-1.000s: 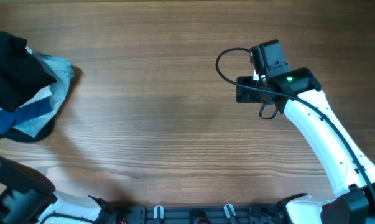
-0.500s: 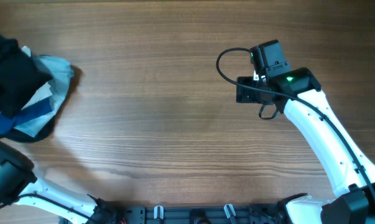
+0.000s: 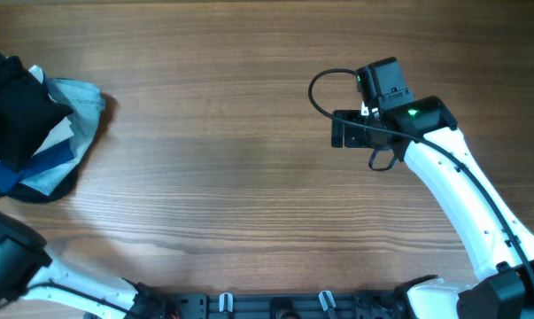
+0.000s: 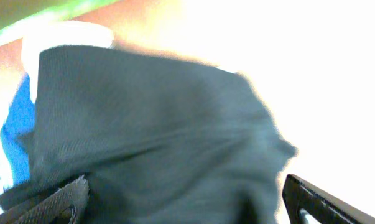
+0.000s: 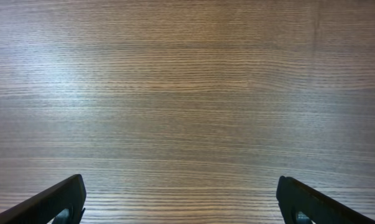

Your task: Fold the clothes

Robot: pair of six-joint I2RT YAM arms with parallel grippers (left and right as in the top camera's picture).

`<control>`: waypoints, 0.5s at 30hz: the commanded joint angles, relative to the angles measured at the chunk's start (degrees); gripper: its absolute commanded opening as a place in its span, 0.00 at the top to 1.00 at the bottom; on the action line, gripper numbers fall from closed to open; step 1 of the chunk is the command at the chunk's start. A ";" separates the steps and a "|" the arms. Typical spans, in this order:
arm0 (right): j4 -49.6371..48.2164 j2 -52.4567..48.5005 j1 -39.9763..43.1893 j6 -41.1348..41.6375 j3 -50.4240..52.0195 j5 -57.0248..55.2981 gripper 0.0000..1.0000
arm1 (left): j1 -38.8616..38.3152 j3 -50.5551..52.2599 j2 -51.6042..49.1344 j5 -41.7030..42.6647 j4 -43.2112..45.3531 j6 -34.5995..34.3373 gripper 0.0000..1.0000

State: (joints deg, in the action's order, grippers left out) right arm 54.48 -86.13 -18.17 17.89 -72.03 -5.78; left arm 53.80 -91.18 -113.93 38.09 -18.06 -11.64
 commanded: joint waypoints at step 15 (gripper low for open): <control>-19.87 0.00 2.71 0.07 -0.07 3.69 0.00 | -46.12 -0.33 13.03 -13.46 -18.58 0.70 0.00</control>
State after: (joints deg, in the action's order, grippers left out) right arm 36.49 -86.13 -17.74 17.89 -72.03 -1.72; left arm 16.69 -91.94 -97.89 30.87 -34.48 -11.62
